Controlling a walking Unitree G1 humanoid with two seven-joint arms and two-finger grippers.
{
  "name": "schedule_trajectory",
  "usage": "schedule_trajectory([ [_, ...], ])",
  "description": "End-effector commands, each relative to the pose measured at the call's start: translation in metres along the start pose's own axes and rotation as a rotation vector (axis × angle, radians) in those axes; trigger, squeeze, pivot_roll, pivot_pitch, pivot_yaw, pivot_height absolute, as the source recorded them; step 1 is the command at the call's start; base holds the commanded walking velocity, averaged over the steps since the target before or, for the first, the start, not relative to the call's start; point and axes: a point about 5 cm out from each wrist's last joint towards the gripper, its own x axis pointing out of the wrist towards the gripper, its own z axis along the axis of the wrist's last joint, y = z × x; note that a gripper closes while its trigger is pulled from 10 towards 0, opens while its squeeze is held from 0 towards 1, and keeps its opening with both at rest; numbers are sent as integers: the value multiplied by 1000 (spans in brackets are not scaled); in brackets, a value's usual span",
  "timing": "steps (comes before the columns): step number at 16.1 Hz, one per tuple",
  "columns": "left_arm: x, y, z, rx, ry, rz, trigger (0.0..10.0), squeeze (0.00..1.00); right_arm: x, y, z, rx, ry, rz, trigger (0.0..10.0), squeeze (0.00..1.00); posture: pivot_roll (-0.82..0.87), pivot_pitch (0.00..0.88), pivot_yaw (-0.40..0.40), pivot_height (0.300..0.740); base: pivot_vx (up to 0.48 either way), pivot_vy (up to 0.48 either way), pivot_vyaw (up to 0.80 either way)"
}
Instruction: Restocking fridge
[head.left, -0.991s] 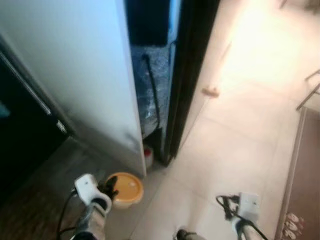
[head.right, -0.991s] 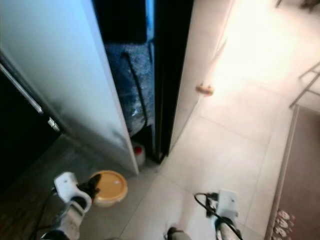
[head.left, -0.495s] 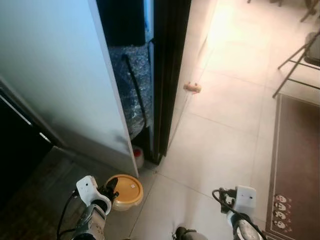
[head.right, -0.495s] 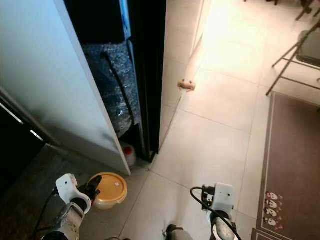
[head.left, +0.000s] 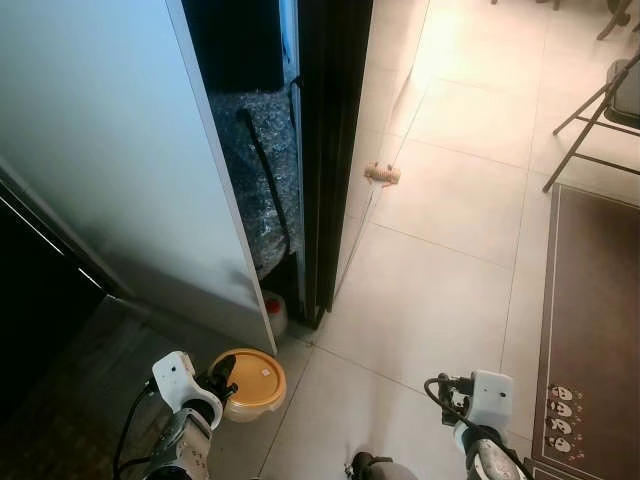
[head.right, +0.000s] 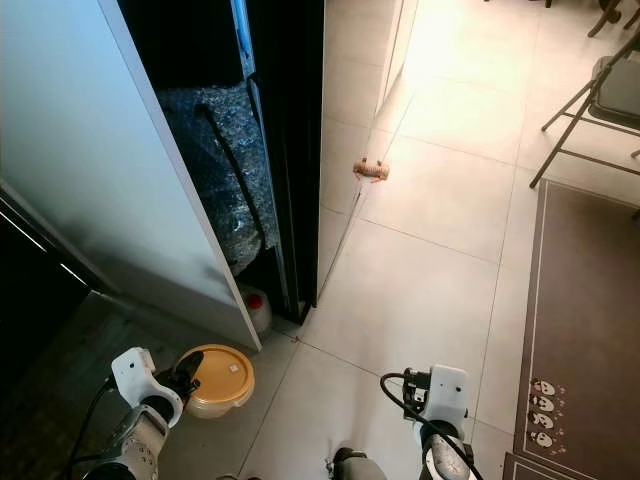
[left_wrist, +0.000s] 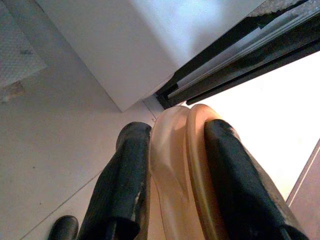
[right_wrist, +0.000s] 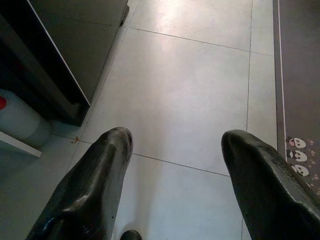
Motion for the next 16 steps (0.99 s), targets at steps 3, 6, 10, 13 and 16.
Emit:
schedule_trajectory([
  [3, -4, 6, -8, 2, 41, 26, 10000, 0, -4, -3, -9, -6, 42, -4, 10000, 0, -88, 200, 26, 740, 0, 0, 0],
  [6, -3, 5, -8, 3, 43, 23, 10000, 0, -4, -4, -9, -7, 46, -5, 10000, 0, -89, 198, 25, 740, 0, 0, 0],
  [10, -3, 4, -8, 5, 44, 21, 10000, 0, -4, -5, -12, -9, 71, -4, 10000, 0, -90, 191, 24, 740, 0, 0, 0],
  [13, -3, 4, -8, 7, 46, 21, 10000, 0, -4, -4, -13, -9, 79, 0, 10000, 0, -90, 183, 24, 740, 0, 0, 0],
  [16, -2, 4, -8, 9, 47, 19, 10000, 0, -4, -5, -15, -9, 92, 2, 10000, 0, -92, 180, 26, 740, 0, 0, 0],
])
